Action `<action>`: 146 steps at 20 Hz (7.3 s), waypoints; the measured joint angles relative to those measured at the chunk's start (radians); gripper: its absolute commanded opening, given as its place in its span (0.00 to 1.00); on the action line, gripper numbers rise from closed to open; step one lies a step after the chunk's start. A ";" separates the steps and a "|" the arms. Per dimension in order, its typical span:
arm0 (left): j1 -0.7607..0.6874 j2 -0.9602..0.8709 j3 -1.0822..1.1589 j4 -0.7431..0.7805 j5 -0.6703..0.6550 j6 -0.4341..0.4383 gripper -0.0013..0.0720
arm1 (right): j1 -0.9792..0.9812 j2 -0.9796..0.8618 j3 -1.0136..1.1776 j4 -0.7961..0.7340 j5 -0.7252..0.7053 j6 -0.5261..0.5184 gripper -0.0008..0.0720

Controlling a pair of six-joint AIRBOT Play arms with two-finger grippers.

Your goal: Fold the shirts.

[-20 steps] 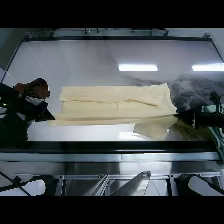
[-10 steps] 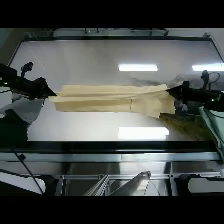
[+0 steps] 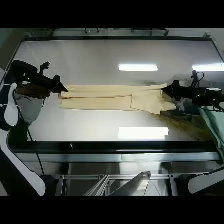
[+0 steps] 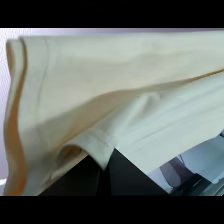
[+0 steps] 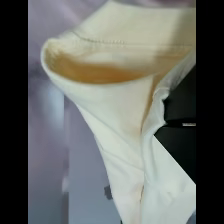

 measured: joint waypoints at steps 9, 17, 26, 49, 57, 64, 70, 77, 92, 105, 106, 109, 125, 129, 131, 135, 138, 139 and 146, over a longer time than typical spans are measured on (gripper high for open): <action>0.035 -0.033 0.066 0.002 0.068 -0.052 0.98 | -0.017 -0.015 0.016 -0.028 0.057 -0.010 0.52; 0.085 0.113 0.069 -0.003 0.065 -0.067 0.05 | -0.130 0.003 0.093 -0.240 0.161 0.122 0.90; -0.131 0.154 -0.016 -0.002 -0.045 -0.058 0.05 | 0.025 -0.049 0.120 -0.319 0.154 0.203 0.70; -0.738 0.060 0.094 -0.046 -0.212 -0.082 0.04 | -0.010 0.318 0.235 -0.230 0.504 0.242 0.03; -0.416 0.490 -0.097 -0.069 -0.025 -0.025 0.04 | 0.613 0.242 0.241 -0.252 0.145 0.314 0.07; -0.224 0.758 -0.380 -0.074 0.015 0.060 0.04 | 0.981 -0.021 0.354 -0.226 -0.067 0.340 0.51; -0.101 0.955 -0.608 -0.074 -0.042 0.119 0.04 | 0.847 0.124 0.405 -0.306 0.181 0.381 0.53; -0.013 1.164 -0.880 -0.075 -0.058 0.153 0.04 | 0.474 0.232 0.314 -0.618 0.309 0.549 0.85; 0.006 1.386 -1.022 -0.082 -0.095 0.097 0.04 | 0.401 -0.069 0.177 -0.407 0.257 0.389 0.31; 0.006 1.391 -1.023 -0.082 -0.109 0.100 0.04 | 0.214 0.188 0.471 -0.467 0.394 0.584 0.03; 0.006 1.391 -1.023 -0.082 -0.110 0.108 0.04 | 0.146 0.216 0.524 -0.491 0.400 0.647 0.03; 0.006 1.391 -1.023 -0.082 -0.113 0.122 0.04 | -0.059 0.274 0.612 -0.574 0.441 0.808 0.03; 0.006 1.391 -1.023 -0.080 -0.125 0.144 0.04 | -0.628 0.425 0.146 -1.484 0.749 0.983 0.17; 0.006 1.391 -1.023 -0.080 -0.124 0.144 0.04 | -0.642 0.431 0.003 -1.537 0.672 0.998 0.98; 0.006 1.391 -1.023 -0.080 -0.119 0.144 0.04 | -0.645 0.446 -0.021 -1.566 0.655 1.001 0.98; 0.006 1.391 -1.023 -0.080 -0.117 0.145 0.04 | -0.645 0.499 0.000 -1.561 0.625 1.005 0.98; 0.006 1.391 -1.023 -0.081 -0.124 0.151 0.04 | -0.642 0.561 0.031 -1.397 0.570 0.970 0.98; 0.006 1.391 -1.023 -0.081 -0.125 0.152 0.04 | -0.638 0.586 0.036 -1.301 0.546 0.940 0.98; 0.006 1.391 -1.023 -0.081 -0.120 0.153 0.04 | -0.418 0.719 0.027 -0.650 0.488 0.642 0.54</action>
